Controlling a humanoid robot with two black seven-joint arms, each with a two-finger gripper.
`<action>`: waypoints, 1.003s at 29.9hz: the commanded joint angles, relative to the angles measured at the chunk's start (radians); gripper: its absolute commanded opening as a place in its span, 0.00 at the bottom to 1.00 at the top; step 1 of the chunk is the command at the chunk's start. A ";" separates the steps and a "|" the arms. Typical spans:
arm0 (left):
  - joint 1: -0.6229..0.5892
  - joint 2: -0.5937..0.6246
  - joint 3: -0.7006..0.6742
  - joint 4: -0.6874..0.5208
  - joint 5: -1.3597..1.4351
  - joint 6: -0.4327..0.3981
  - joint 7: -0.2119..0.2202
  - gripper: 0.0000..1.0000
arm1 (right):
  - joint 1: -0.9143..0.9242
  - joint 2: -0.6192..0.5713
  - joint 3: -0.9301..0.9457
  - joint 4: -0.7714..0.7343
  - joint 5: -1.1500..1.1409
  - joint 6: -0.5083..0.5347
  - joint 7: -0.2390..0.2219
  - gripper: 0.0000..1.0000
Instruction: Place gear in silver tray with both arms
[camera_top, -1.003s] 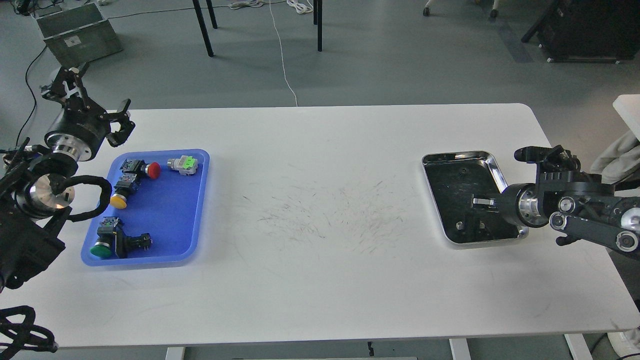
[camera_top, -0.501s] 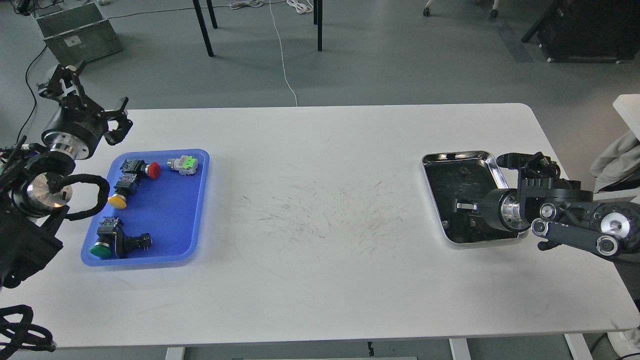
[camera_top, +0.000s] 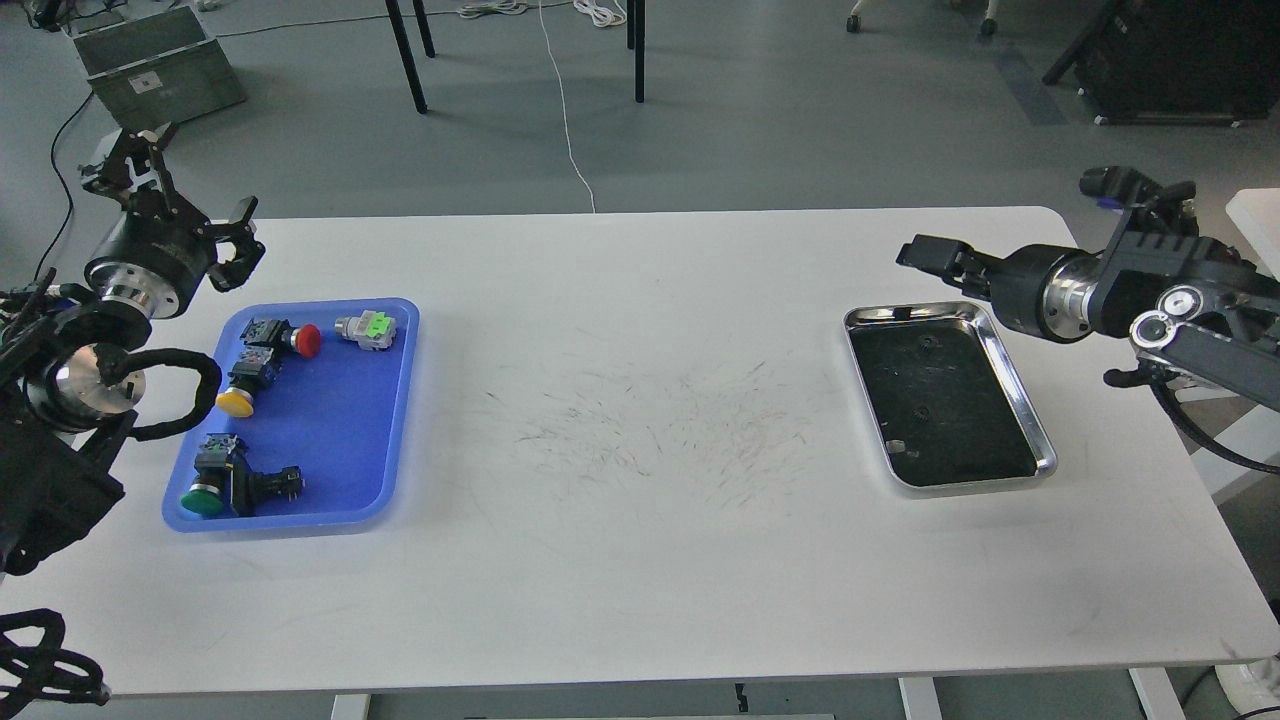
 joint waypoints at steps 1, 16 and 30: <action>-0.017 -0.004 0.000 0.000 0.002 0.016 0.000 0.98 | -0.009 0.034 0.154 -0.062 0.220 0.001 0.012 0.93; -0.083 -0.059 -0.001 0.003 0.003 0.084 -0.005 0.98 | -0.250 0.407 0.760 -0.423 1.007 0.223 0.070 0.94; -0.074 -0.156 -0.001 -0.005 -0.037 0.035 -0.066 0.98 | -0.407 0.490 0.860 -0.410 1.009 0.269 0.083 0.99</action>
